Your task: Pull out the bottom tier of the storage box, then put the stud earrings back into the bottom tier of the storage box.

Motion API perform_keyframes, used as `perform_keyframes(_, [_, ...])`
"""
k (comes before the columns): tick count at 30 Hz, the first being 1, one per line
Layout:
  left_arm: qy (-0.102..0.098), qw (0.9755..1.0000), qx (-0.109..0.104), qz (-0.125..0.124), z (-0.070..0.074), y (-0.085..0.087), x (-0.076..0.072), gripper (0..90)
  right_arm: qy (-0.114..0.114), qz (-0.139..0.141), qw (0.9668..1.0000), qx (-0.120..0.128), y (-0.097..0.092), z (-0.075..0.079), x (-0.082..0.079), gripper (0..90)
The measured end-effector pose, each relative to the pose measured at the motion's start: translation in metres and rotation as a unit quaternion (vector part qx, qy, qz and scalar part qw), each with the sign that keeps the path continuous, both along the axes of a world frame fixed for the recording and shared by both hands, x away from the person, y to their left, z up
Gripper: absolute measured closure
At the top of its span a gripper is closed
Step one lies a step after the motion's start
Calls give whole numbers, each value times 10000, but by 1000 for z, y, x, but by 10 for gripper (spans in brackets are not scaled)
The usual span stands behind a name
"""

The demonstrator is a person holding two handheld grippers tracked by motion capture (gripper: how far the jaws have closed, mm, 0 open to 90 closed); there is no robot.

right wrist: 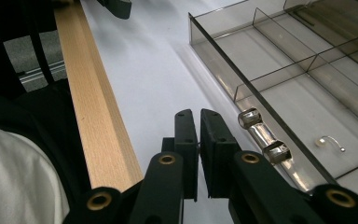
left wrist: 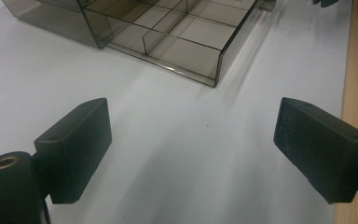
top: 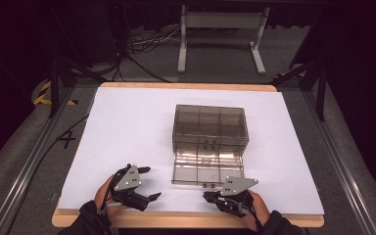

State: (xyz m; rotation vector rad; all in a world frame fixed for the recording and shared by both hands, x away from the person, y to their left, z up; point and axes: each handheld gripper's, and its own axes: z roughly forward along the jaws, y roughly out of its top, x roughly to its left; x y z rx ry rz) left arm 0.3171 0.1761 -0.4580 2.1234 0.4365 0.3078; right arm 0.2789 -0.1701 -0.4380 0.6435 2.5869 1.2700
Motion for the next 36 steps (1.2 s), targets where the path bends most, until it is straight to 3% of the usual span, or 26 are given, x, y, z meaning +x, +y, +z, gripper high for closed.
perform_keyframes(18, [152,9999,22,-78,0,-1,3,124,-180,-217,9994,221,-10,14,2,854])
perform_keyframes(32, [254,9996,78,-97,0,-2,5,126,-282,-263,9989,259,-12,19,2,853])
perform_keyframes(36, [292,9993,181,-120,0,-4,7,129,-320,-280,9988,254,-12,21,1,853])
